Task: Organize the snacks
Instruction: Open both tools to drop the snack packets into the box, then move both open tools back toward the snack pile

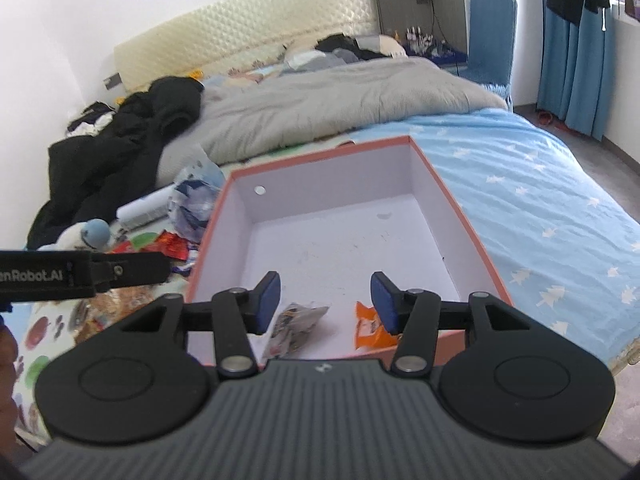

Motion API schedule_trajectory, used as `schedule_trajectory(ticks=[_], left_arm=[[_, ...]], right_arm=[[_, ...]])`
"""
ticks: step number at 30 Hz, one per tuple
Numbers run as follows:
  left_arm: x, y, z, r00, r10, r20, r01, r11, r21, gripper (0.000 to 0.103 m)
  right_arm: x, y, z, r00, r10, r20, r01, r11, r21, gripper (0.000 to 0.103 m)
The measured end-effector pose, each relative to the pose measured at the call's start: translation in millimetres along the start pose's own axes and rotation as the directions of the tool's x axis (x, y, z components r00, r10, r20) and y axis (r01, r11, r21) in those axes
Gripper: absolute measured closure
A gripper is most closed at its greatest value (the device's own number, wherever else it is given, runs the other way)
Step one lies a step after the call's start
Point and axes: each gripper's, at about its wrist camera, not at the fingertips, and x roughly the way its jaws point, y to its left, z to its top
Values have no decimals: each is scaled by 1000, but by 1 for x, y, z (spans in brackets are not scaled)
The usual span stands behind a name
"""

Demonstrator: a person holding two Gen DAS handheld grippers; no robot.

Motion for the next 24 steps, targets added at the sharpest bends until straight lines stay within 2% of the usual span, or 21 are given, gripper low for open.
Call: schedule_trajectory(ticks=[8,24], left_arm=[[-60,5,-25,998,4,55,-3,1000,-6,47],[-150,27,-79,987,77,139,-73,997,-37,47]], right_arm=[[-47,22,-14,997,31,70,-29,999,-22,50],[-97,65,-49,985,121,120,-112,991,-78,50]])
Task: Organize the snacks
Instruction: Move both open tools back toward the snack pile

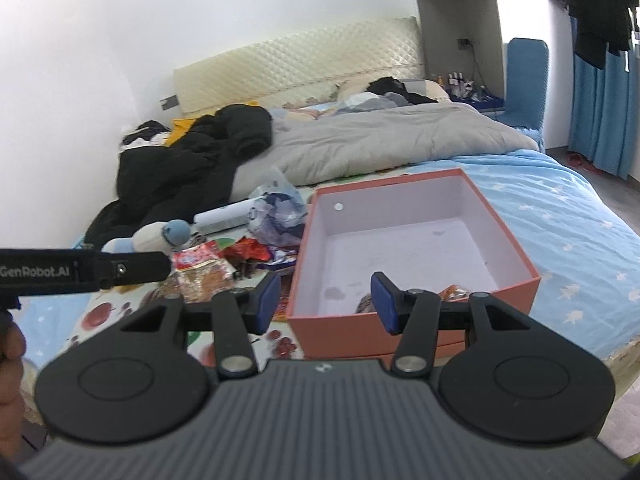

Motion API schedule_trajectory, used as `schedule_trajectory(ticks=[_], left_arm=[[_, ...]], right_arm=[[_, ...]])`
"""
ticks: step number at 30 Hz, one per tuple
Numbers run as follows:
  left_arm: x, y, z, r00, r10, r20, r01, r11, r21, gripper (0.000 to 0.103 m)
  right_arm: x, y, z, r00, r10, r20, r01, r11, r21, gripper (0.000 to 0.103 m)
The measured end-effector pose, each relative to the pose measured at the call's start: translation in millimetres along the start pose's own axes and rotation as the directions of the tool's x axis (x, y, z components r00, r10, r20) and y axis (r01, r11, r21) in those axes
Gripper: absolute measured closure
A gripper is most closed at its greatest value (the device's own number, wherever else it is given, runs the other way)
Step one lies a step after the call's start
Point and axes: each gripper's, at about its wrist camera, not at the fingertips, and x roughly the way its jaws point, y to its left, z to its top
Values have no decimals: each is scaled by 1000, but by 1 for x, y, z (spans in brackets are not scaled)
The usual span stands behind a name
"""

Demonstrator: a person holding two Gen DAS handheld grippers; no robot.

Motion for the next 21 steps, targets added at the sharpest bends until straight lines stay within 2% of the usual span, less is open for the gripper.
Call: schedule_trajectory(ticks=[13,18,21], left_arm=[[-37,30,-48,997,73,-2,-73,997,-40,46],[-38,42,-61,996,89,-6,-89,994,-61,45],[-39,47,-68,996,93,8,-93,995,-39,45]], right_arm=[[-16,40,-30,990,139,-4,-139,988,-66,50],[-15,49,-43,984,178,-18,-179,980,-89,50],[-13,53,-51,981,190,-39,-193,976,-103,50]])
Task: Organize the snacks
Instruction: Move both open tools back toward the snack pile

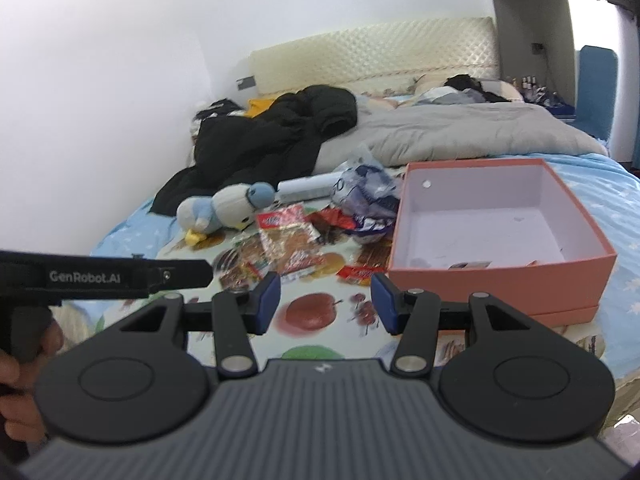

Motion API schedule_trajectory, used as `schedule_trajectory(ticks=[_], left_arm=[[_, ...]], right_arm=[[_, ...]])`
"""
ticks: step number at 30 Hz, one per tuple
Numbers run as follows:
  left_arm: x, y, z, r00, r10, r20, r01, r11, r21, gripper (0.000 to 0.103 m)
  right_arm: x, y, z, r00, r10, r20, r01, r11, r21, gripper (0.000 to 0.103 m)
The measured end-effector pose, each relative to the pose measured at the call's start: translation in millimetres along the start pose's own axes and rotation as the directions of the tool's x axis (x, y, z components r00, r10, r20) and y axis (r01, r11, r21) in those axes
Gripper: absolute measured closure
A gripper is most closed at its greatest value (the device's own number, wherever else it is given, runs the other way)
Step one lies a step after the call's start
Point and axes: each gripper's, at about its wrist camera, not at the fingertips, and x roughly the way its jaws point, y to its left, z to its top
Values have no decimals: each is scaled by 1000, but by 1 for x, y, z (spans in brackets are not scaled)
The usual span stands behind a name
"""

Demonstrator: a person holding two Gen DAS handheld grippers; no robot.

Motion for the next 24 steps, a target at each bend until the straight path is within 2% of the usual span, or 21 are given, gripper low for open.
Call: schedule_trajectory(ticks=[6,9,11,16,17,19,24], left_arm=[[3,18,-12,1000,20,3,-20,999,-31,44],[9,30,-19,999,36,-6,-36,998,-44,37],[16,41,-24,999,50,-17,-51,997,-61,37],[40,75,-31,996,77,-52,-81,992,-95,37],[46,82,-32,995,83,-59,-89,991,-98,37],[59,98,-32,993,99,-70,-106,989,-105,37],[96,137,-32,984,143,-106,-155,981,-116,37]], right_arm=[[2,10,-12,1000,19,0,-19,999,-27,50],[9,15,-15,999,44,-16,-44,999,-32,49],[16,19,-18,998,62,-31,-64,997,-48,41],[41,24,-22,995,66,-80,-70,996,-55,38],[46,24,-22,994,67,-88,-71,996,-53,28],[59,25,-23,993,63,-99,-68,997,-47,15],[95,28,-23,988,72,-134,-78,996,-44,15]])
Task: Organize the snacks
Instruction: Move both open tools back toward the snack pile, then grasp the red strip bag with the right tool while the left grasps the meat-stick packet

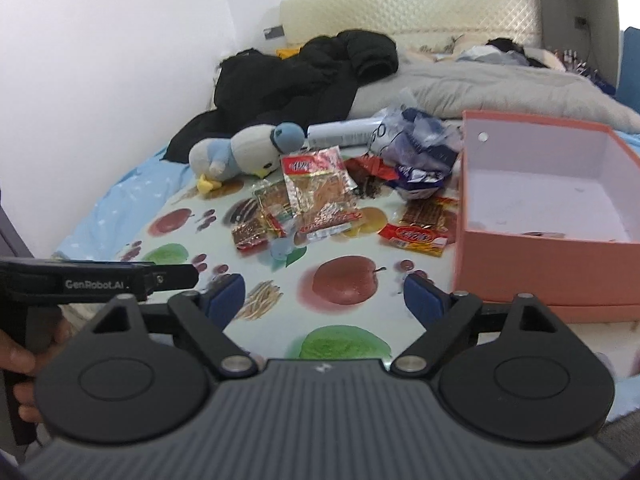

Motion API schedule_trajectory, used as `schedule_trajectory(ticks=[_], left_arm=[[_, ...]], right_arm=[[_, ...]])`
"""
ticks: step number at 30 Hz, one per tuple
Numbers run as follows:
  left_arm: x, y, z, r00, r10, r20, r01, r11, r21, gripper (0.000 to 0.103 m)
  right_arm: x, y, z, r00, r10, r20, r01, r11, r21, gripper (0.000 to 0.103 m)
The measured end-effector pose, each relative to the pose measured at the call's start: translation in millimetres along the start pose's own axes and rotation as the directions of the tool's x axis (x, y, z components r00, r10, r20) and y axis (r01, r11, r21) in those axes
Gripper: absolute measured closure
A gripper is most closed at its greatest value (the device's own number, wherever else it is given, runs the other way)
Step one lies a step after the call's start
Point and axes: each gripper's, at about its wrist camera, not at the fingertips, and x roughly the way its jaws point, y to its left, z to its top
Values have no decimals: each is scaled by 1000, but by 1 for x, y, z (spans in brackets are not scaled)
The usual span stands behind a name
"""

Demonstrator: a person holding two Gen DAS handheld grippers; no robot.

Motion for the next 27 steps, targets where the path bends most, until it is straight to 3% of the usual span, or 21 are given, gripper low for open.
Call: schedule_trajectory(ticks=[9,13,17,22,27], left_arm=[[78,38,11,999,48,-18,-47,998,43,37],[100,44,18,998,46,29,-49,994,102,33],[123,49,29,998,66,25,-70,966,248,33],[145,61,45,998,45,44,-57,944,325,24],[166,67,58,998,-38,51,12,904,427,22]], right_arm=[[82,-6,15,998,45,-47,-47,998,-34,15],[120,-8,25,997,43,-58,-47,997,-68,15],[153,-10,34,996,50,-73,-56,995,-78,15],[191,-13,42,995,47,-92,-55,995,-87,15],[226,-12,51,994,43,-97,-54,992,-111,15]])
